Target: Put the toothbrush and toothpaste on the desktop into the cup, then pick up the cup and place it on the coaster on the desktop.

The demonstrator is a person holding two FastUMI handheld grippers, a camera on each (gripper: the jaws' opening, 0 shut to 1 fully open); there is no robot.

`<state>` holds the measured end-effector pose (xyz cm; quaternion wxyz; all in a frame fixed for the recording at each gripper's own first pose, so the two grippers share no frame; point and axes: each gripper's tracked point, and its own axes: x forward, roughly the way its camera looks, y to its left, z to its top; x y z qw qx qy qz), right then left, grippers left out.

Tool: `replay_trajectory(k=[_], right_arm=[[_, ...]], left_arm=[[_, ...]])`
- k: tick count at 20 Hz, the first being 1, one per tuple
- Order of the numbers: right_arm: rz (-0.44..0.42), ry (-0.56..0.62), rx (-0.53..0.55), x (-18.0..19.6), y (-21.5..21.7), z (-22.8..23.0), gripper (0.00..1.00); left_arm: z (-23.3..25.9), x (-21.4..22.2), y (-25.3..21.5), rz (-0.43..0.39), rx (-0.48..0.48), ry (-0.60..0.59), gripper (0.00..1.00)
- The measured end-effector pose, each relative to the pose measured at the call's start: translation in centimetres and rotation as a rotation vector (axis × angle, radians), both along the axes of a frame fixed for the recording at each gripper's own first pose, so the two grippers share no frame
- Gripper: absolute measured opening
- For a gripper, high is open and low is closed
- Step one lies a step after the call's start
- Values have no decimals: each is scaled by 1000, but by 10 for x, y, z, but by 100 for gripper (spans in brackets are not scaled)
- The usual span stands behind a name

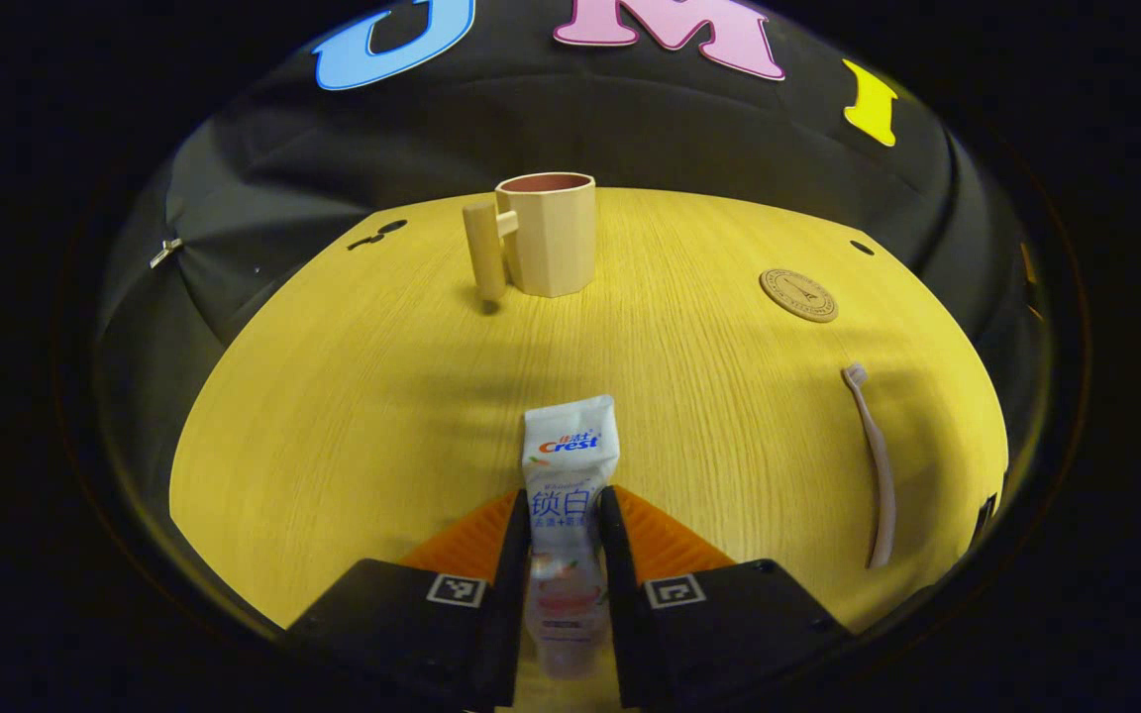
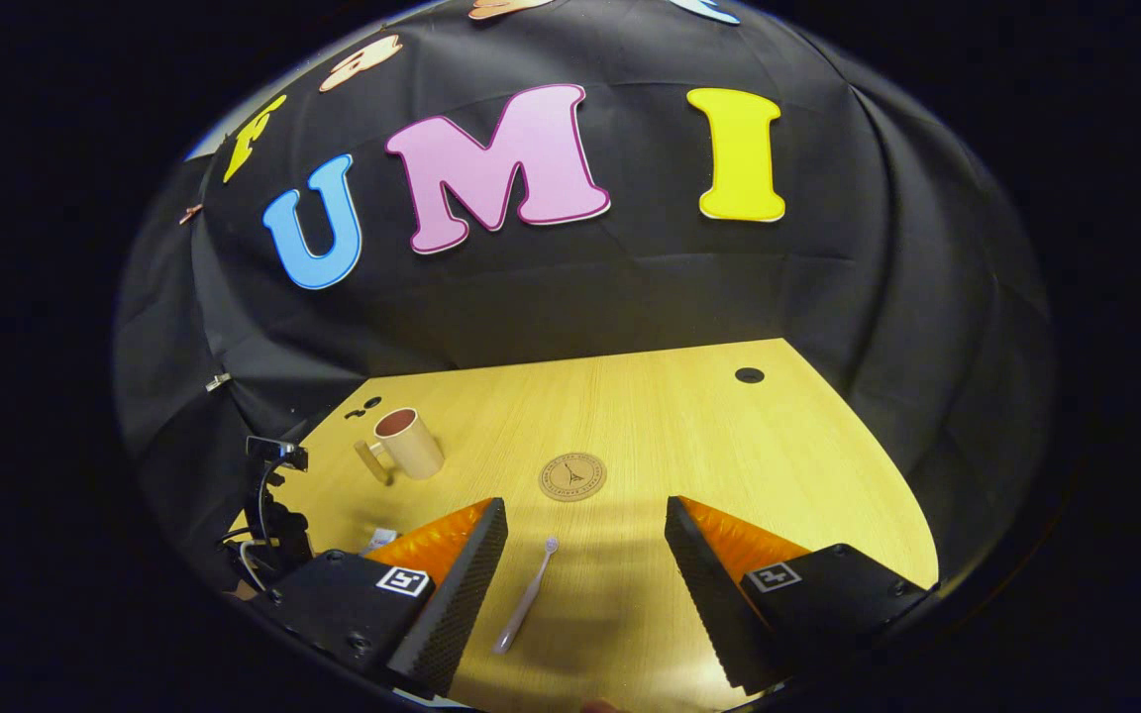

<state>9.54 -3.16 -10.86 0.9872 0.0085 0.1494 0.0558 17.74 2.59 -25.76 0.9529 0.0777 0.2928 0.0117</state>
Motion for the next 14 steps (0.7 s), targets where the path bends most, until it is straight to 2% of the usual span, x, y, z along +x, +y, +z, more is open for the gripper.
replay_trajectory(k=[1, 7, 10, 14], right_arm=[[3, 5, -1, 0, 1, -2, 99], [9, 81, -18, 6, 11, -28, 99], [-6, 121, -54, 10, 11, -38, 99], [-16, 226, -7, 11, 30, -61, 99]], left_arm=[[0, 0, 0, -3, 13, 4, 34], [2, -3, -3, -6, -7, 9, 23], [4, -11, -2, -19, -34, 23, 21], [33, -30, -4, -55, -89, -24, 20]])
